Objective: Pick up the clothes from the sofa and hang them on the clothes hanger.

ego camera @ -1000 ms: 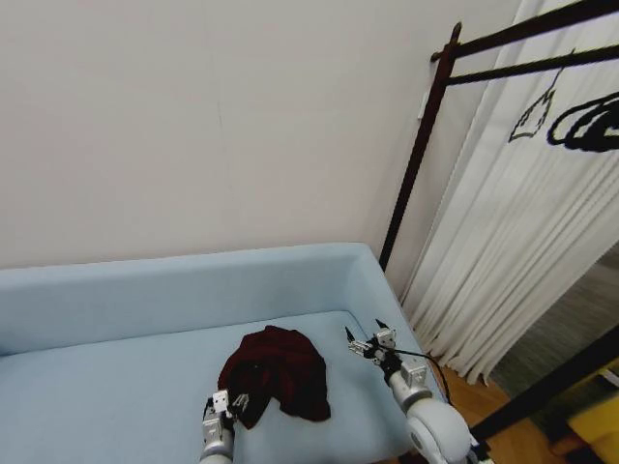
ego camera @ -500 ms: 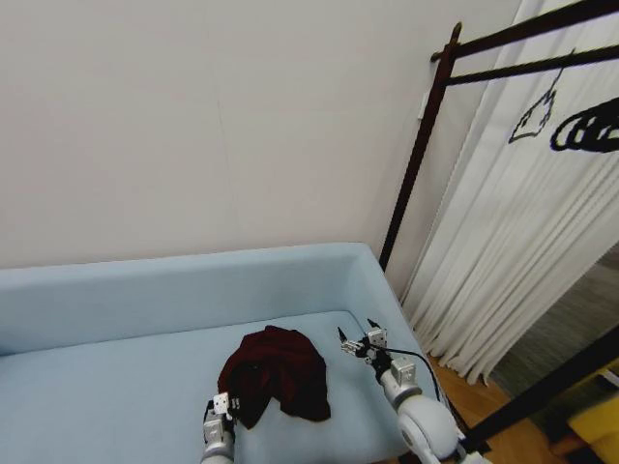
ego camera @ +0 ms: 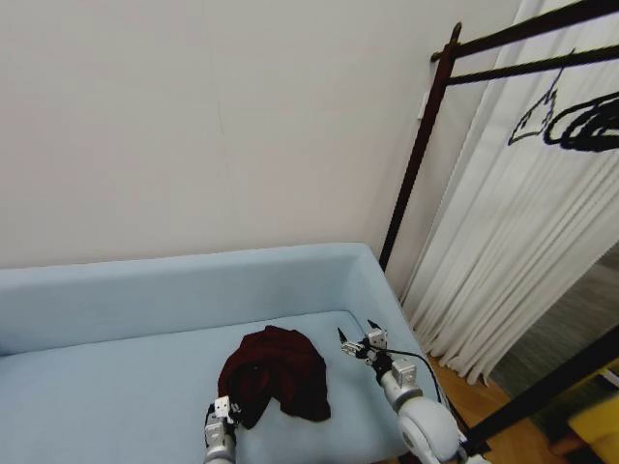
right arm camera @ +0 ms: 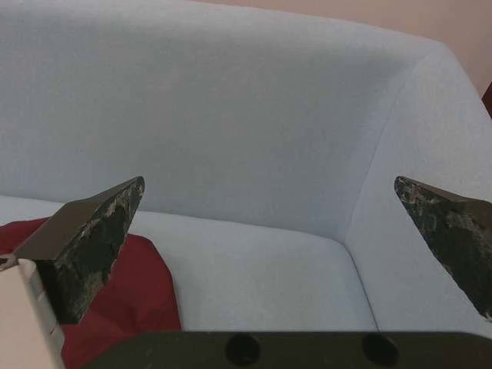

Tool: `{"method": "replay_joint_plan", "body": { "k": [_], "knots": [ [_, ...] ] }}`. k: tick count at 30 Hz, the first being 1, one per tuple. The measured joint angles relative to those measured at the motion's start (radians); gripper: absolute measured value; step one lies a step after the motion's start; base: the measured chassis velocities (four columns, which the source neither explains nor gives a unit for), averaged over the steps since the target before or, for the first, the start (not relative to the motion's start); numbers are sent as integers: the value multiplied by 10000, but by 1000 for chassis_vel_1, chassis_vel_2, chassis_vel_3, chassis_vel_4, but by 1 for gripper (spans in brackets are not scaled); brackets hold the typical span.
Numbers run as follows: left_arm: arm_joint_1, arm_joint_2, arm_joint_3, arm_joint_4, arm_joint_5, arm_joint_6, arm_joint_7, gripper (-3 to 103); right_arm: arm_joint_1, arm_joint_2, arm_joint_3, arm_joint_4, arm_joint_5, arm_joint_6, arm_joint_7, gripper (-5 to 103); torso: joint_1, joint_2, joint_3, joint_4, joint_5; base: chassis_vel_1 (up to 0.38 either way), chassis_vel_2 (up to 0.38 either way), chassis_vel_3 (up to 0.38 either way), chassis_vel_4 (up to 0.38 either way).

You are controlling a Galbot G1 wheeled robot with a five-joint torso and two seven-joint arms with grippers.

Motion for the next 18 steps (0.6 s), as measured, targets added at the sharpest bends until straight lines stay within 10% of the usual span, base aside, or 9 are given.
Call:
{"method": "replay_joint_plan", "body": {
  "k": [8, 18],
  "knots": [
    [15, 362, -155, -554, 174, -871, 431, 0, 128, 50, -312, -98, 392, -74, 82, 100, 0, 0, 0, 0, -2, 0, 0, 0, 0],
    [-430, 1597, -440, -1907, -277, -532, 427, 0, 947, -465, -1962, -836, 3002, -1189, 172, 100, 0, 0, 0, -2, -2, 0, 0, 0, 0]
  ]
}}
